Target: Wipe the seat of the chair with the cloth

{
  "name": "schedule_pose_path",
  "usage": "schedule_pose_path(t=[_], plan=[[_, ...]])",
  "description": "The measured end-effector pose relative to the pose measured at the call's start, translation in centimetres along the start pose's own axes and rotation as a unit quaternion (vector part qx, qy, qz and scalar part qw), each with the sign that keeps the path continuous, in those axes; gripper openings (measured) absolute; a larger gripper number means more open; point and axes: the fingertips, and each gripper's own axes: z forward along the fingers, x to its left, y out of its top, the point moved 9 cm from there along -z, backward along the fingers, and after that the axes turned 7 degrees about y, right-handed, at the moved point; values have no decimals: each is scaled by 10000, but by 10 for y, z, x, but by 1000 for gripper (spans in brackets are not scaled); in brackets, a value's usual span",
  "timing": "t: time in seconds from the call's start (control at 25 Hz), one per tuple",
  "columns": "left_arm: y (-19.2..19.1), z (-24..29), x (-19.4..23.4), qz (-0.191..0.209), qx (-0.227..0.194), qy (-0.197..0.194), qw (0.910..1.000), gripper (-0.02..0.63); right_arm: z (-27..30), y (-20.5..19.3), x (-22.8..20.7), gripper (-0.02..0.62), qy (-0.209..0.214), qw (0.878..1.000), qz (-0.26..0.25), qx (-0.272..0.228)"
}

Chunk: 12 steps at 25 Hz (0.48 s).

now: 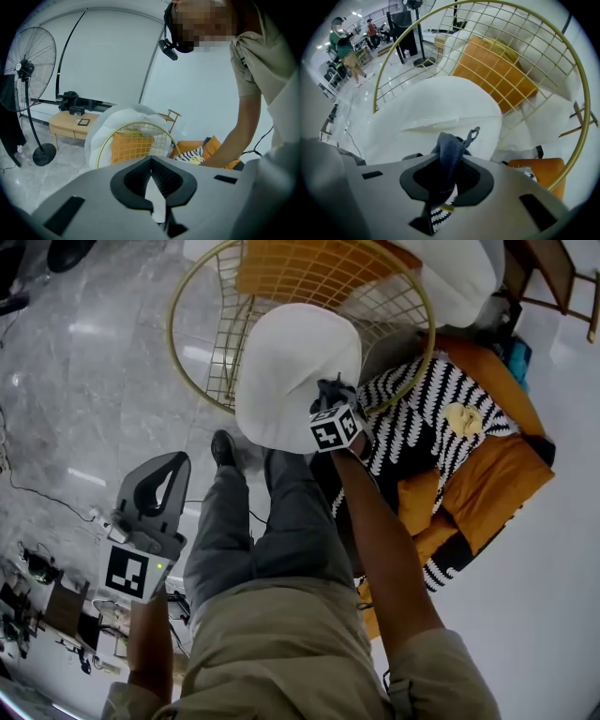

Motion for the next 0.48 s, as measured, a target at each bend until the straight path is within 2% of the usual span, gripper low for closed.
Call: schedule_pose_path(t=[0.16,0.28,0.36,0.48], plan=[[6,-4,-1,43,-72,20,10000,15,3,20,-27,74,-253,9995,-152,132],[8,-8,-1,69,-100,53,9999,15,9,30,-23,74,-217,9993,-199,213],[7,-11,0,89,-99,77,9999,15,15,34,-8,72,-25,9995,-180,249],[7,-20,0,120,-96,119,9998,15,22,37,36,72,638,9968,-386,306]])
